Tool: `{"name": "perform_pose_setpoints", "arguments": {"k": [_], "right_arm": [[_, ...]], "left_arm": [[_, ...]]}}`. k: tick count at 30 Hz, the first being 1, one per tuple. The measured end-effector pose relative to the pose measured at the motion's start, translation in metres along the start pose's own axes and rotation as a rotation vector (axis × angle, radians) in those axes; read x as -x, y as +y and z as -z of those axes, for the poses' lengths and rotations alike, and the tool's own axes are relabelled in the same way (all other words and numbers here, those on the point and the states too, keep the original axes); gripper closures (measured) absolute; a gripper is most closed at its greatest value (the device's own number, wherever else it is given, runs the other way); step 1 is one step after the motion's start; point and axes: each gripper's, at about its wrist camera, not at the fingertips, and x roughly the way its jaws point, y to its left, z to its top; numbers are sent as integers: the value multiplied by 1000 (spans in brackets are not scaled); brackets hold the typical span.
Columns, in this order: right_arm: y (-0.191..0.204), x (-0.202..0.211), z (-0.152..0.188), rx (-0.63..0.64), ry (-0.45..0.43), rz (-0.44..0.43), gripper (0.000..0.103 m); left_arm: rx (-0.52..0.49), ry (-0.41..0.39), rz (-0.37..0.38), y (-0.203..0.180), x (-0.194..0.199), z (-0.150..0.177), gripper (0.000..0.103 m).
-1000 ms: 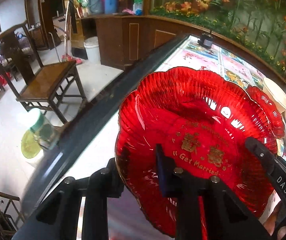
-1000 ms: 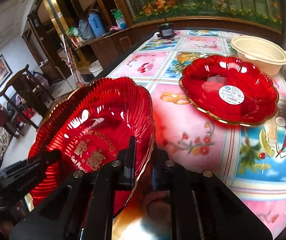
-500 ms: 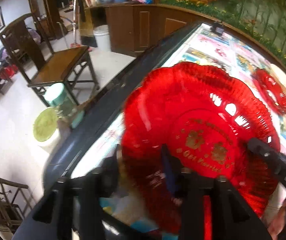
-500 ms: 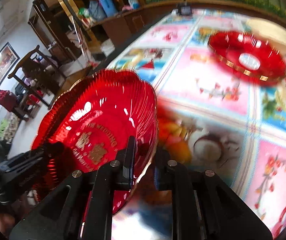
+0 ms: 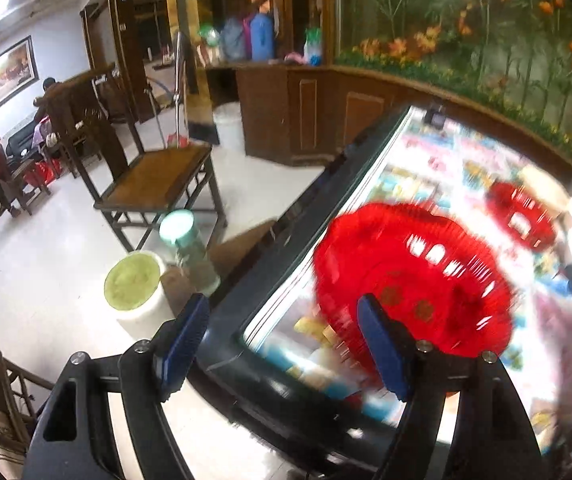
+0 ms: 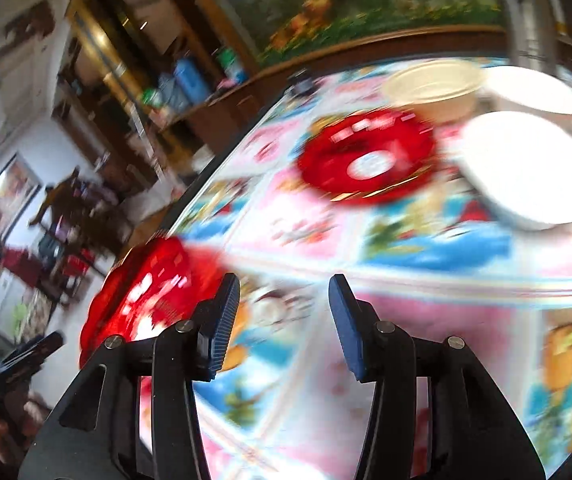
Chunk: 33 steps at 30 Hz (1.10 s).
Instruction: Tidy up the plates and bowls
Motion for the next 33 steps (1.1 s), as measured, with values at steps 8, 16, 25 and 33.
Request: {"name": "perform_pose_setpoints", "arguments": {"k": [8, 16, 25, 33], "right_arm": [[-40, -14, -46, -184, -15, -26, 54], [-53, -59, -58, -313, 82, -135, 54], [-74, -75, -55, -437, 131, -160, 46], [-88, -84, -55, -545, 114, -146, 46]], "left_arm": [[13, -7, 213, -67, -14, -63, 22], [15, 253, 326, -178, -107, -115, 23], [-26, 395, 295, -258, -182, -112, 23], [7, 455, 318, -273, -209, -105, 23]]}}
